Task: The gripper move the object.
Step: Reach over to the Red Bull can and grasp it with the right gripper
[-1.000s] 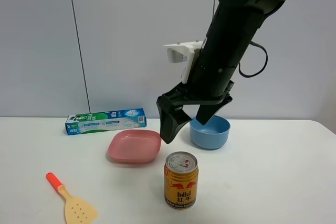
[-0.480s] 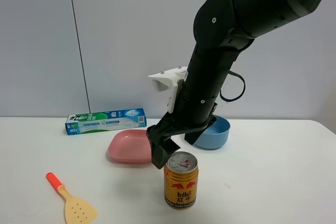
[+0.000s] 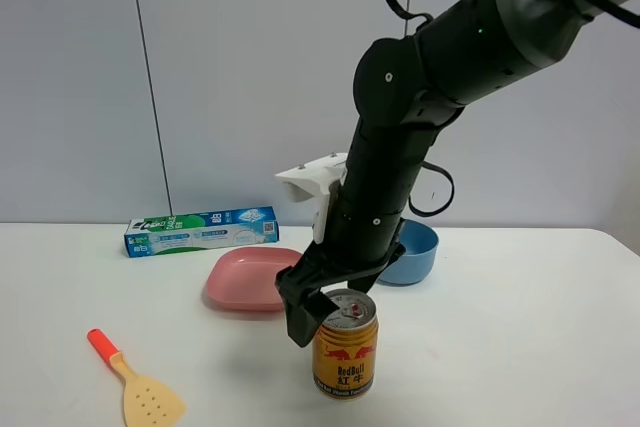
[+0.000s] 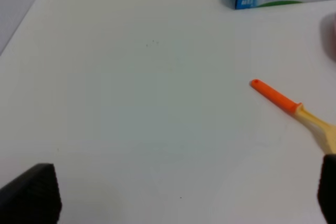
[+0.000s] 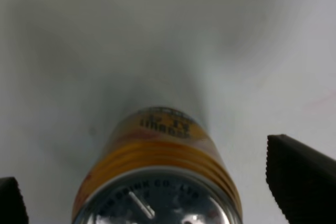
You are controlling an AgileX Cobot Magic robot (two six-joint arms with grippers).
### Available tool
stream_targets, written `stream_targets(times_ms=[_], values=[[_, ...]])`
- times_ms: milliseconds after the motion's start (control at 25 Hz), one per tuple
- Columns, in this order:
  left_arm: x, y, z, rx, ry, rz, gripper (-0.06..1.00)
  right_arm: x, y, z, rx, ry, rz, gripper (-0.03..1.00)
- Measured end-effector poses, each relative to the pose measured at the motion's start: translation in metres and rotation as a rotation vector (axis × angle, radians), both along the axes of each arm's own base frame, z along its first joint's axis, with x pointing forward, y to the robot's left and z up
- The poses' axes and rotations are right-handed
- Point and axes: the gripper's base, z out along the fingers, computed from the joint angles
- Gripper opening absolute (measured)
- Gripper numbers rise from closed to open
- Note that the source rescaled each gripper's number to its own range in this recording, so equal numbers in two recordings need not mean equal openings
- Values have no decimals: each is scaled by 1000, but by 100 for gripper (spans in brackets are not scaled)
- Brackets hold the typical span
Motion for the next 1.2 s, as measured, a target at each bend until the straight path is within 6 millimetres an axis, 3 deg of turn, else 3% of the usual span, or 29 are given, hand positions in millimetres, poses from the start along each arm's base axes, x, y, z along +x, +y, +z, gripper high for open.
stream_targets(times_ms=[520, 800, 1080, 1160, 1200], values=[[0, 0, 0, 2, 0, 0, 100, 1, -1, -7, -24, 2, 11, 90], [0, 0, 0, 1, 0, 0, 100, 1, -1, -30, -69, 60, 14, 90], [0, 0, 0, 1, 0, 0, 100, 1, -1, -31, -71, 63, 14, 90], [0, 0, 0, 1, 0, 0, 100, 1, -1, -31, -71, 63, 14, 83], [0, 0, 0, 2, 0, 0, 100, 1, -1, -31, -71, 63, 14, 74]])
